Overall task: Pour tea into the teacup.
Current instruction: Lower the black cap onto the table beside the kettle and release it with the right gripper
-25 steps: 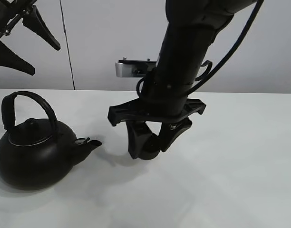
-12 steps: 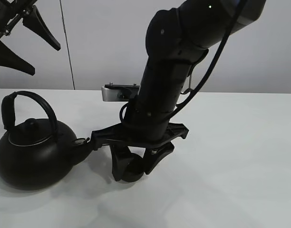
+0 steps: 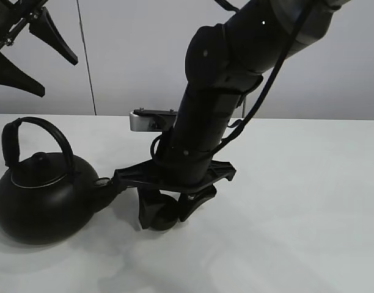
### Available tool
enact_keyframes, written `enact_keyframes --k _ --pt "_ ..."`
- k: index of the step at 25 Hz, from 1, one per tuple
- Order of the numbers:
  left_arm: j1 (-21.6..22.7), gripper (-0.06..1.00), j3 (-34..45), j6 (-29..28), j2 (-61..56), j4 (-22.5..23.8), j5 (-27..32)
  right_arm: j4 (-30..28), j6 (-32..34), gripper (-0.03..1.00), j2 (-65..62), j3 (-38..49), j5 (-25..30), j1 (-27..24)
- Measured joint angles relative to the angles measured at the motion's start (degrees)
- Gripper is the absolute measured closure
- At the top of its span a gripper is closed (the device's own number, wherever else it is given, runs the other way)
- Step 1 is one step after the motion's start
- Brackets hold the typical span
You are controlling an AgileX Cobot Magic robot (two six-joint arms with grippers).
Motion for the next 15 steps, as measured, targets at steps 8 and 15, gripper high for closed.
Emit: enact_keyframes --k 8,15 --pt "0.0 0.47 0.0 0.0 0.0 0.0 0.0 0.4 0.0 0.57 0.4 -0.2 -0.4 0.0" --pt "0.0 0.47 0.0 0.0 0.0 0.0 0.0 0.6 0.0 0.54 0.5 -0.2 0.1 0.0"
